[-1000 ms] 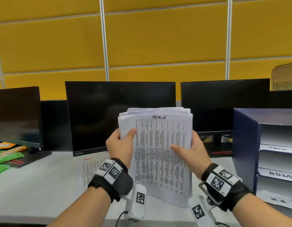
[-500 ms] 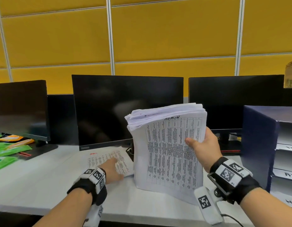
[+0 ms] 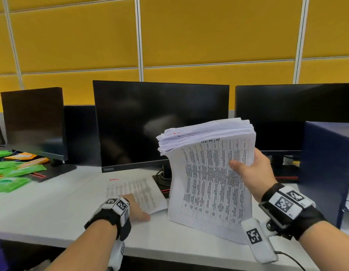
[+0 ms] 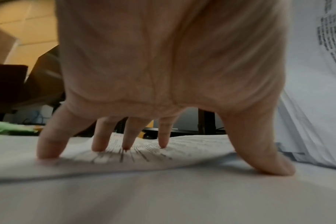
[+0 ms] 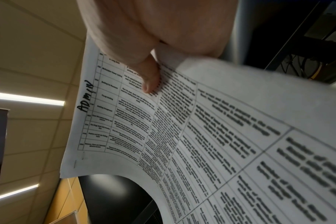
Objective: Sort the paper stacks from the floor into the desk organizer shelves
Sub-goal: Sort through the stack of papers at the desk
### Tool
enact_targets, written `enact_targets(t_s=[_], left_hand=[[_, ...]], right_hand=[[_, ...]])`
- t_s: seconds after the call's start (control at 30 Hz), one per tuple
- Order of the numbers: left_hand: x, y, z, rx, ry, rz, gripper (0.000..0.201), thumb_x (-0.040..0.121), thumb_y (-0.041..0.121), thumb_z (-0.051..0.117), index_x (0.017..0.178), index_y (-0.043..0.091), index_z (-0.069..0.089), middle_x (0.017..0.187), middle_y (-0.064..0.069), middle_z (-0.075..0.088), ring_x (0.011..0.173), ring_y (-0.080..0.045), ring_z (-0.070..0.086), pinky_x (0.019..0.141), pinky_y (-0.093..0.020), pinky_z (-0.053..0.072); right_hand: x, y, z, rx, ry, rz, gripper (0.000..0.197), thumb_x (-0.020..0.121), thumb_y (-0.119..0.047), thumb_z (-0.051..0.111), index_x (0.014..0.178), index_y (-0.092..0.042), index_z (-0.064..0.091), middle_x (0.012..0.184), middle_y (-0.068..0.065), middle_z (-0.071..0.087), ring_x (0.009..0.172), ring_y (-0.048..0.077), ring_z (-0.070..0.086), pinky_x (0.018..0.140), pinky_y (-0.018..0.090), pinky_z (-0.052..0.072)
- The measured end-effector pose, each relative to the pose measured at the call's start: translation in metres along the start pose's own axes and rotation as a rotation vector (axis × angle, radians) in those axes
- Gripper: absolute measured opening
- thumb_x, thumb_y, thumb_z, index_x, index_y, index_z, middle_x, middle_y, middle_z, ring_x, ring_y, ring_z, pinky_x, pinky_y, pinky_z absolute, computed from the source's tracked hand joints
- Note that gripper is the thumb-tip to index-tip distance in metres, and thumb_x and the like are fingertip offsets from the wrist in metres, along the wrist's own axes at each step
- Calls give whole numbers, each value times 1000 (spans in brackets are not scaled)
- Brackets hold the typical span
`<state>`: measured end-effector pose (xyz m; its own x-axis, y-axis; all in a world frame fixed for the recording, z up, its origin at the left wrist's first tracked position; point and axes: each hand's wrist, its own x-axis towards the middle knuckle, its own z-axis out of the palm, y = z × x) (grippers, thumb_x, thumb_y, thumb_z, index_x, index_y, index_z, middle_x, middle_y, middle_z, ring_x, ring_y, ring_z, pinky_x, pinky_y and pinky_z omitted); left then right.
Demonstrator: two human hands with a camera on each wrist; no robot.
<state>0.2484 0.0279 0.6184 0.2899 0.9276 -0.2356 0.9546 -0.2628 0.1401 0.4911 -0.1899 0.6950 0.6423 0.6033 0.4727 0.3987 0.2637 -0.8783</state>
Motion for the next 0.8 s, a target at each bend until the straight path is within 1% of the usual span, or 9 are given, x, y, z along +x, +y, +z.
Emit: enact_targets(t_s=[0.07, 0.13, 0.23, 0.3, 0.37, 0.43, 0.53, 0.67, 0.8], left_hand=[[0, 0, 3, 24, -18, -30, 117, 57, 75, 71, 149, 17, 27, 154, -5, 31, 139, -27, 34, 114, -39, 30], [-2, 2, 1, 27, -9, -2, 115, 58, 66, 74, 148, 16, 24, 152, -6, 34, 137, -28, 37, 112, -41, 33], [-11, 7, -3, 107, 77, 54, 77, 72, 40, 67, 140, 14, 40, 137, -6, 51, 122, -27, 53, 100, -37, 46], [-16, 9, -5, 160, 174, 75, 53, 84, 23, 59, 135, 12, 48, 132, -7, 57, 118, -26, 57, 96, -32, 48], [-22, 12, -9, 187, 271, 102, 43, 93, 13, 49, 137, 13, 47, 133, -9, 56, 120, -28, 56, 98, -33, 45], [-32, 17, -16, 179, 346, 139, 47, 97, 9, 43, 142, 19, 40, 135, -10, 54, 122, -28, 55, 102, -36, 43], [-47, 28, -25, 105, 402, 234, 49, 96, 10, 43, 141, 28, 41, 130, -10, 58, 115, -29, 58, 97, -38, 47], [-66, 48, -32, -40, 514, 352, 49, 93, 7, 40, 139, 23, 38, 122, -10, 60, 108, -30, 60, 90, -39, 49], [-84, 55, -47, -227, 630, 439, 46, 91, 2, 39, 131, 22, 48, 108, -12, 65, 97, -33, 63, 85, -41, 53]], right_hand=[[-1, 0, -2, -7, 5, -2, 36, 86, 0, 63, 116, -19, 57, 106, -5, 66, 99, 13, 61, 86, 39, 50], [-1, 1, -3, 1, 11, -3, 35, 85, 0, 63, 114, -19, 58, 105, -4, 66, 97, 12, 62, 87, 40, 50], [-1, 1, -3, 5, 10, -3, 35, 85, 0, 63, 114, -19, 58, 105, -4, 66, 98, 13, 62, 87, 41, 51], [-2, 0, -3, 12, 1, -5, 34, 85, 0, 63, 112, -20, 58, 105, -4, 66, 98, 13, 62, 87, 42, 51], [-3, -1, -4, 28, -9, -4, 33, 85, 1, 63, 111, -20, 59, 105, -3, 67, 98, 13, 63, 88, 43, 52], [-5, -2, -7, 58, -27, 12, 32, 85, 2, 62, 110, -19, 60, 105, 0, 68, 99, 16, 65, 89, 45, 52], [-8, -5, -10, 104, -79, 37, 31, 85, 4, 61, 105, -20, 61, 107, 5, 69, 100, 23, 66, 90, 50, 51], [-15, -14, -12, 131, -105, 39, 32, 85, 7, 59, 100, -21, 60, 107, 9, 68, 101, 26, 65, 91, 51, 50], [-22, -20, -21, 161, -106, 37, 33, 84, 9, 59, 100, -21, 60, 107, 9, 68, 101, 25, 65, 91, 50, 50]])
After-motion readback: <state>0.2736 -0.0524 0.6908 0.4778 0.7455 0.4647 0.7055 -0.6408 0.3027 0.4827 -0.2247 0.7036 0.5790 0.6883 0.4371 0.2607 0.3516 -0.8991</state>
